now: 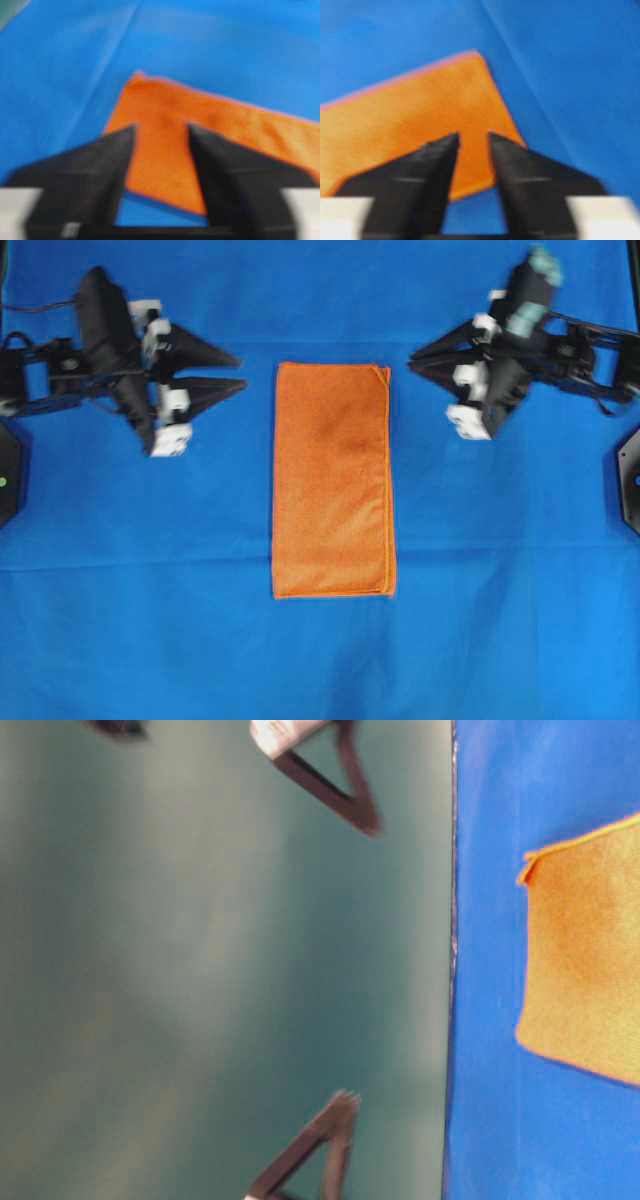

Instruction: Fold a vertical towel.

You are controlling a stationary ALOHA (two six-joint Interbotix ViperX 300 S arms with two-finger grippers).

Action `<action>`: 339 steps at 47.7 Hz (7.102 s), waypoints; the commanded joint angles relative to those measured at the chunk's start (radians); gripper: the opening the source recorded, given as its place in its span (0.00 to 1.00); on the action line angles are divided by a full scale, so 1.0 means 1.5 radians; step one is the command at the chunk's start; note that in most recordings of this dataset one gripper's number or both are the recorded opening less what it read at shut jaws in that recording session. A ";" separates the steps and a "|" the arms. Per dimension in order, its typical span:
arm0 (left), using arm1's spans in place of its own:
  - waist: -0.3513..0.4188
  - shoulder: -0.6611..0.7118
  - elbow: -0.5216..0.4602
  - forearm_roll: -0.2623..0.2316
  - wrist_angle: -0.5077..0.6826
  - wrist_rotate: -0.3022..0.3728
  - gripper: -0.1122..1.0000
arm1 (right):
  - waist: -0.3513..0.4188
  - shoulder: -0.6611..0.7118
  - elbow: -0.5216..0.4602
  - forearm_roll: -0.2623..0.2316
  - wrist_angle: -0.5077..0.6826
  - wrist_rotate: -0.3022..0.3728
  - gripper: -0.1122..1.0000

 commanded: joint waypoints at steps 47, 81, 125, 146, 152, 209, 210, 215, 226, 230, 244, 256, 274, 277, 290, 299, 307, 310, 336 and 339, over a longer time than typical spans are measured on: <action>0.077 0.354 -0.140 0.000 -0.058 -0.025 0.43 | -0.043 0.260 -0.110 -0.018 0.015 -0.008 0.37; 0.111 0.290 -0.178 0.002 0.013 0.039 0.12 | -0.088 0.194 -0.103 -0.032 0.034 -0.013 0.13; 0.163 0.211 -0.192 0.002 0.046 0.081 0.12 | -0.155 0.118 -0.119 -0.079 0.044 -0.026 0.13; 0.043 0.121 -0.114 0.003 0.062 0.082 0.12 | -0.034 0.028 -0.065 -0.074 0.087 -0.016 0.13; -0.004 0.115 -0.095 0.003 0.062 0.081 0.12 | 0.020 0.019 -0.048 -0.064 0.087 -0.012 0.13; -0.215 0.245 -0.108 0.002 0.078 0.015 0.12 | 0.192 0.127 -0.016 -0.051 0.050 0.122 0.13; -0.215 0.246 -0.109 0.003 0.078 0.015 0.12 | 0.191 0.127 -0.016 -0.051 0.050 0.122 0.13; -0.214 0.245 -0.109 0.002 0.077 0.016 0.13 | 0.194 0.127 -0.018 -0.051 0.050 0.122 0.13; -0.213 0.244 -0.111 0.003 0.077 0.021 0.45 | 0.214 0.127 -0.024 -0.051 0.050 0.122 0.53; -0.213 0.237 -0.110 0.003 0.080 0.028 0.62 | 0.219 0.123 -0.028 -0.051 0.053 0.122 0.69; -0.212 0.143 -0.106 0.003 0.160 0.024 0.69 | 0.234 0.030 -0.038 -0.055 0.084 0.118 0.65; -0.212 0.018 -0.102 0.003 0.226 0.028 0.69 | 0.234 -0.102 -0.040 -0.090 0.130 0.112 0.65; -0.212 -0.230 -0.011 0.003 0.227 0.027 0.69 | 0.230 -0.325 0.005 -0.144 0.160 0.112 0.65; -0.210 -0.271 0.010 0.003 0.230 0.028 0.69 | 0.230 -0.366 0.016 -0.149 0.177 0.112 0.65; -0.196 -0.473 0.118 0.003 0.235 0.028 0.68 | 0.224 -0.512 0.101 -0.161 0.187 0.112 0.65; -0.194 -0.605 0.189 0.004 0.251 0.029 0.68 | 0.206 -0.583 0.174 -0.162 0.162 0.116 0.65; -0.194 -0.691 0.238 0.004 0.289 0.027 0.68 | 0.184 -0.608 0.225 -0.161 0.133 0.117 0.65; -0.195 -0.707 0.251 0.004 0.291 0.027 0.68 | 0.175 -0.612 0.247 -0.159 0.109 0.118 0.65; -0.195 -0.715 0.271 0.003 0.291 0.027 0.63 | 0.163 -0.590 0.295 -0.150 0.037 0.120 0.65; -0.194 -0.715 0.271 0.004 0.291 0.027 0.63 | 0.163 -0.591 0.294 -0.150 0.039 0.120 0.65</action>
